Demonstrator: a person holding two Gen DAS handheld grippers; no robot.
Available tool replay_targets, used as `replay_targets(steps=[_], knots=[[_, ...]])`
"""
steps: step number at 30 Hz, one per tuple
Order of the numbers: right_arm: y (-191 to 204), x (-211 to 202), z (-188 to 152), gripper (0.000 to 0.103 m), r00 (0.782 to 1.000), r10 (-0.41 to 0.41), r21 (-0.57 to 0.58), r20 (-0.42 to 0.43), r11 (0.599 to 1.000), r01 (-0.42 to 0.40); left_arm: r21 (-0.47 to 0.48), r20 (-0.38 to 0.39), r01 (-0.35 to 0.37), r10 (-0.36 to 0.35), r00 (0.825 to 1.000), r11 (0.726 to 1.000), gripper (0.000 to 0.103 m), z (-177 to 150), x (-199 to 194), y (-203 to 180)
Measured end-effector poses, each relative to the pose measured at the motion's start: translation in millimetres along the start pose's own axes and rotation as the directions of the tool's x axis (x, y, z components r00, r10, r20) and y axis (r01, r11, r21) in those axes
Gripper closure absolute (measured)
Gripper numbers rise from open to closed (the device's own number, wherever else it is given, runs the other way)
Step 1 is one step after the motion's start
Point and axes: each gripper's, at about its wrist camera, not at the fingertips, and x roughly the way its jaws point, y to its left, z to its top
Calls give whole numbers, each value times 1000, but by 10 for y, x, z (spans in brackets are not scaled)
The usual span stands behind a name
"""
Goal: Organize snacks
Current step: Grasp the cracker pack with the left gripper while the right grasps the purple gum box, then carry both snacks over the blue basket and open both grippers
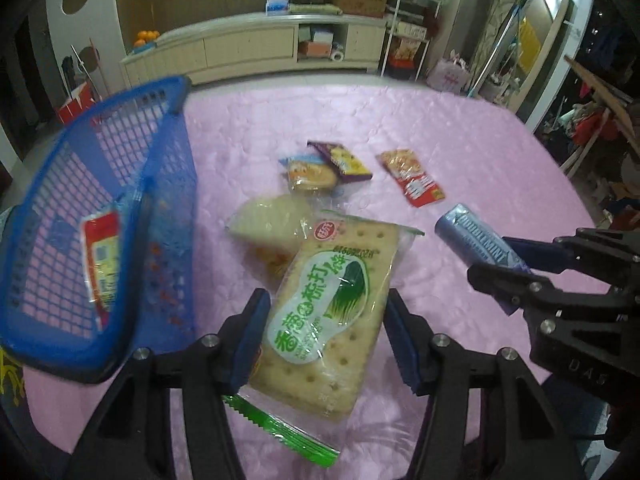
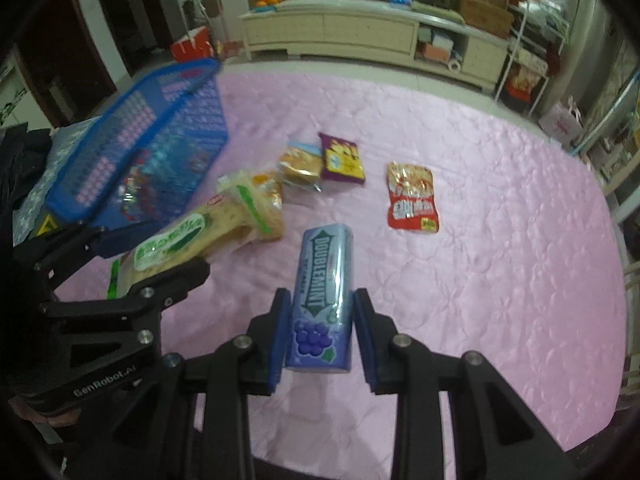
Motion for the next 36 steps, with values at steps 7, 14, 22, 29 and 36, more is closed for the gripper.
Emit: replay_targets(steps=[7,14,22,29,36], knots=[[342,-392,72,67,995,27,-79,98,997,-19,11,112,2,-3,994,1000,48,-25,-659,127],[762,-603,269,67,980,99,-154,170,985,-73,5,175,-19,18,984,1000,48,-17,-1072,402],[1185,-573,567,67,965,170,-202,198,971,-130,-39,190,-88,94,977,995,48,47,-1316,1016],[1486,-299,779,69,965,205,-214,163,962,-168,-84,174,-102,115,978,991,48,77,-1215,1468],[1661,-44,889,76,969,205,-231,140,958,-170,-87,137,-84,95,986,993,47,80,-940,1696]])
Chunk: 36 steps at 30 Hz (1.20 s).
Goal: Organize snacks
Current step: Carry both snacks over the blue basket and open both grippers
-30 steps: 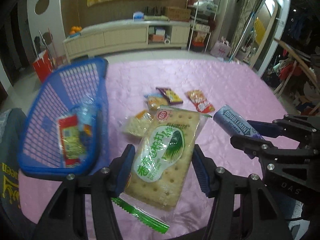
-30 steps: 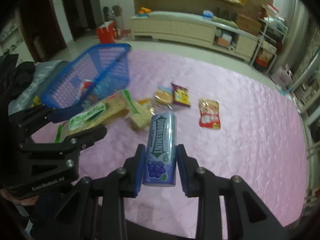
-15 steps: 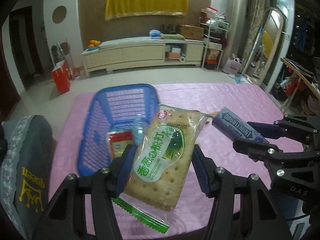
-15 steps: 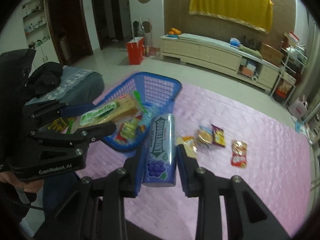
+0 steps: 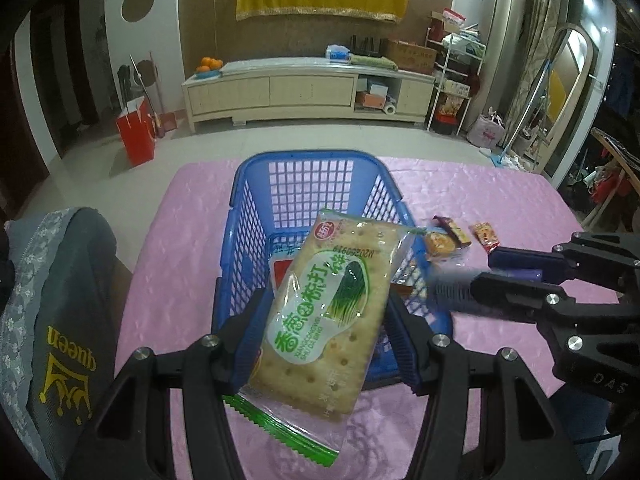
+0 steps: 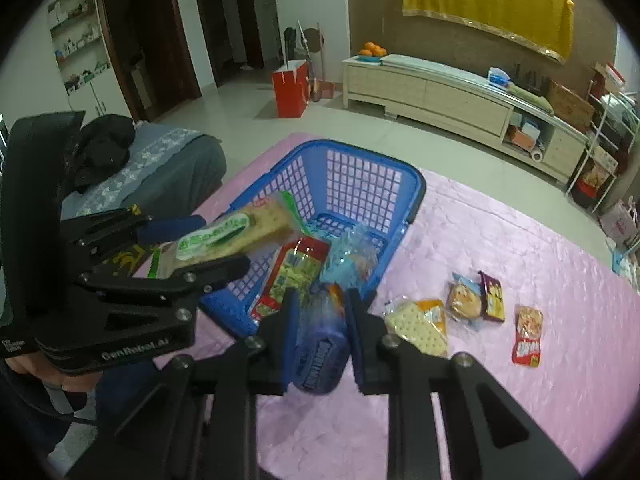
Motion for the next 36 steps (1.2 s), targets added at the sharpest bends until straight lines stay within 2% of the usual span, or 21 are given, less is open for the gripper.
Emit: replay_targets(steps=[5,13,16,19,27,36], knots=[[56,167,102,76,1000,16,-17,-20,1000,-16,-14,-37,7,-8,999,1000,47,15,254,110],[119,216,158,76,999,21,-22,-24,1000,-22,-15,-72,30,-31,997,999,47,32,443,216],[116,187,171,76,1000,24,-12,-19,1000,-24,4,-87,44,-43,995,999,45,16,440,186],[109,161,184,76,1000,25,-9,-14,1000,-25,25,-92,31,-29,995,999,30,-17,427,147],[199,171,229,76,999,42,-23,-9,999,-42,-22,-63,28,-29,998,999,29,-96,224,300],[283,466,160,76,997,49,-12,-65,999,-50,-61,-48,13,-16,999,998,29,-232,109,455]])
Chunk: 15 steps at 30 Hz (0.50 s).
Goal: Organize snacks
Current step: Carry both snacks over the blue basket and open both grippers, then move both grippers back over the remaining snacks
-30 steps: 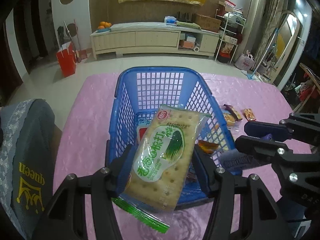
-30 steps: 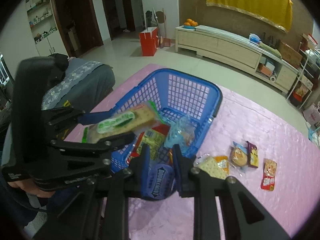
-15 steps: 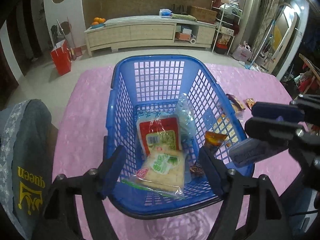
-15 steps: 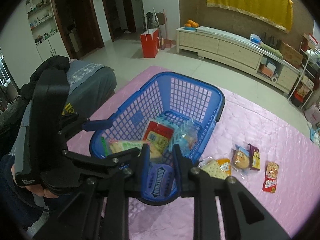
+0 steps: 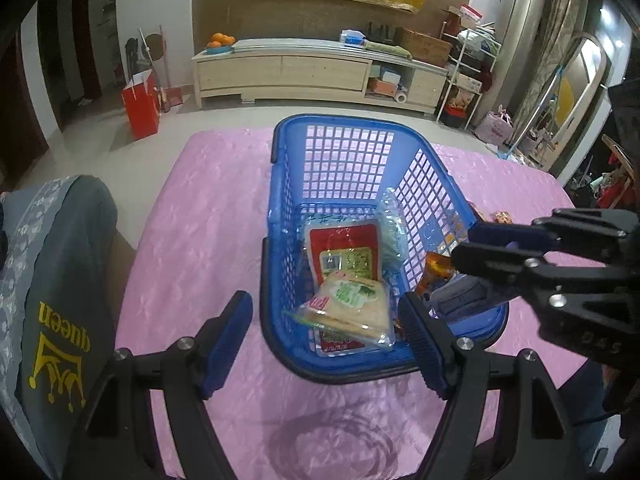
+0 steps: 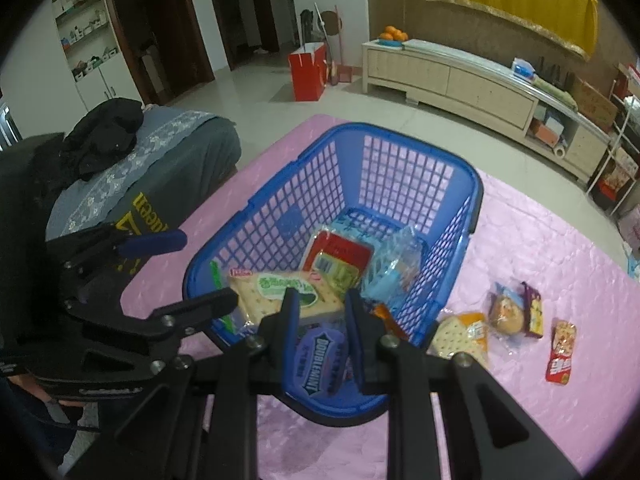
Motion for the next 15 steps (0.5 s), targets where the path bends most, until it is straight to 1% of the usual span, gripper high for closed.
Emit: replay_targets(steps=[3,7,8,9,10,11,12,13,15], knots=[[11,52,-28,76,1000,5,1,-20,1000,-5,-8,3,-1,1,1000,1000,29,-40,-10,22],[-9,35,-41,74,1000,-3,9,-6,1000,3,-2,20,-5,5,1000,1000,29,-50,-53,17],[-23,27,-35,66,1000,0,13,-8,1000,0,-1,23,-3,3,1000,1000,29,-49,-68,12],[-37,8,-40,54,1000,3,15,-8,1000,-3,1,25,-1,1,1000,1000,29,-45,-75,7],[-55,-48,-51,48,1000,2,15,4,1000,-2,5,28,-1,1,1000,1000,29,-38,-90,-8],[-71,-92,-59,38,1000,0,15,17,1000,0,10,31,-3,2,1000,1000,29,-32,-96,-21],[-101,-171,-74,35,999,-7,17,39,1000,6,15,35,-6,6,999,1000,28,-33,-108,-44],[-134,-232,-88,35,999,-17,21,49,1000,16,20,39,-7,6,999,1000,25,-21,-118,-62],[-218,-346,-110,35,998,-27,33,57,999,25,24,49,1,-2,999,1000,23,-8,-150,-117]])
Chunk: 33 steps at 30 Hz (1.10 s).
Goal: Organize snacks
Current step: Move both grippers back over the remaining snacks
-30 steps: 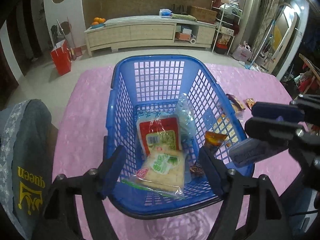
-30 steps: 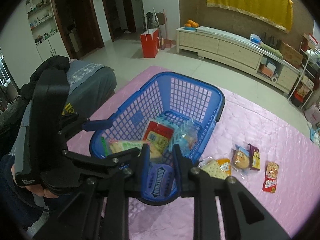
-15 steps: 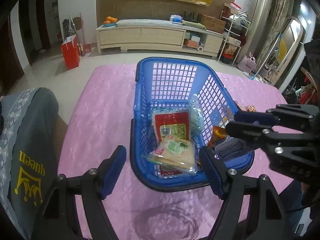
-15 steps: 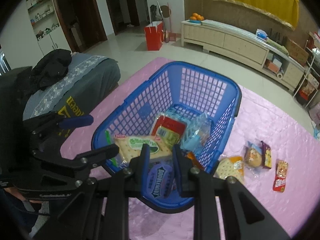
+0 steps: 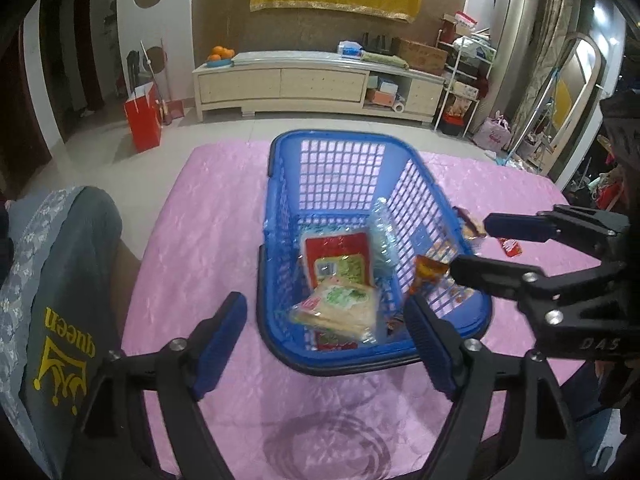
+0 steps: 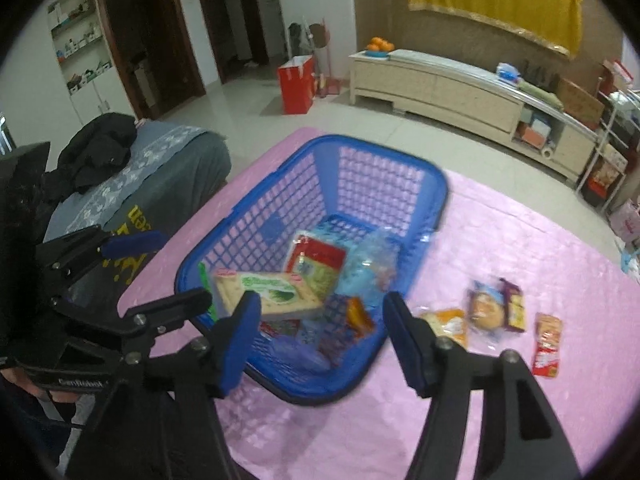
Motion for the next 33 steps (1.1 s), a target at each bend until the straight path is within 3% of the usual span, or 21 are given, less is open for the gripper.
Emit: replay_targets(steps=[11,22,28,33], knots=[[-825,-567,-249,33,996,-78,117,40,990,73,90,25,51,-54,998,995,23,243,-44,-778],[-1663,-894,-618,27,987,-151,229,49,964,136,153,-16,110,-109,994,982,23,379,203,-1707],[-1925,-902,-803,25,981,-191,211,39,961,179,146,-63,100,-92,994,984,23,286,454,-2098],[-2158,-763,-928,24,974,-225,227,8,949,217,79,-87,52,-45,995,996,23,189,739,-2252]])
